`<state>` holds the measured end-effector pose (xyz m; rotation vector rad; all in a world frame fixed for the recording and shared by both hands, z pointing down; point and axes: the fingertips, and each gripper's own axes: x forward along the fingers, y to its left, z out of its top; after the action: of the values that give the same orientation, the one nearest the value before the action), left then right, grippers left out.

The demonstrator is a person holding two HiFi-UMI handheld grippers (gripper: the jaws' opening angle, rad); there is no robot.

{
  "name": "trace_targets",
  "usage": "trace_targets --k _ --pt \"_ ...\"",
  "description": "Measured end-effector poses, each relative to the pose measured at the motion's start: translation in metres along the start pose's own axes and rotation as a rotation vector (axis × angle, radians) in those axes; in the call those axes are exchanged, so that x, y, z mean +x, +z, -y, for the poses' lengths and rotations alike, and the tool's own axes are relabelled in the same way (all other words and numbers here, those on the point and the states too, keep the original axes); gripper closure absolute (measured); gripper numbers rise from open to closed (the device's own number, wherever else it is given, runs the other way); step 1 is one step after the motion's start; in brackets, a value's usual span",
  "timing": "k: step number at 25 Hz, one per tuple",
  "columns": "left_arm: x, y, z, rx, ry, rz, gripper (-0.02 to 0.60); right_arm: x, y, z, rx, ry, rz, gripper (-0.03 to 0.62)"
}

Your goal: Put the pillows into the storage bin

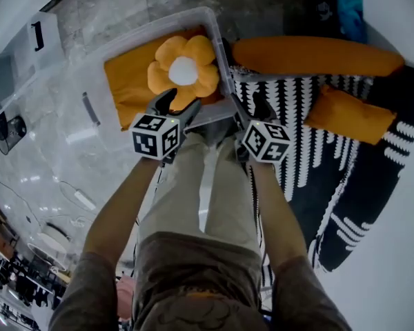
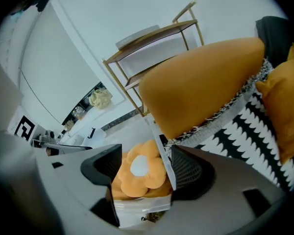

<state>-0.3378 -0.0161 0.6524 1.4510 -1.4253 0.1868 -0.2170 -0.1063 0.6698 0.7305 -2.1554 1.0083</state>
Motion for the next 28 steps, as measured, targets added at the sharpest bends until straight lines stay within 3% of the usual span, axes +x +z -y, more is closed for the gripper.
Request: trace_targets --k 6,14,19,22,24,28 --pt "0.051 0.012 0.127 0.116 -0.124 -0.015 0.291 -0.098 0.014 0.091 0.059 -0.097 0.100 0.286" --pt "0.131 0.019 0.301 0.298 -0.271 -0.063 0.290 -0.228 0.007 0.243 0.236 -0.268 0.231 0.283" --pt "0.175 0.012 0.391 0.406 -0.339 -0.111 0.287 -0.282 -0.001 0.310 0.344 -0.312 0.296 0.276" --pt "0.196 0.009 0.430 0.470 -0.356 -0.136 0.282 -0.301 0.000 0.339 0.424 -0.299 0.345 0.246" --pt "0.216 0.009 0.441 0.504 -0.352 -0.150 0.278 -0.300 -0.001 0.353 0.473 -0.275 0.370 0.205" --pt "0.265 0.017 0.452 0.560 -0.325 -0.152 0.252 -0.283 0.004 0.383 0.528 -0.245 0.391 0.186"
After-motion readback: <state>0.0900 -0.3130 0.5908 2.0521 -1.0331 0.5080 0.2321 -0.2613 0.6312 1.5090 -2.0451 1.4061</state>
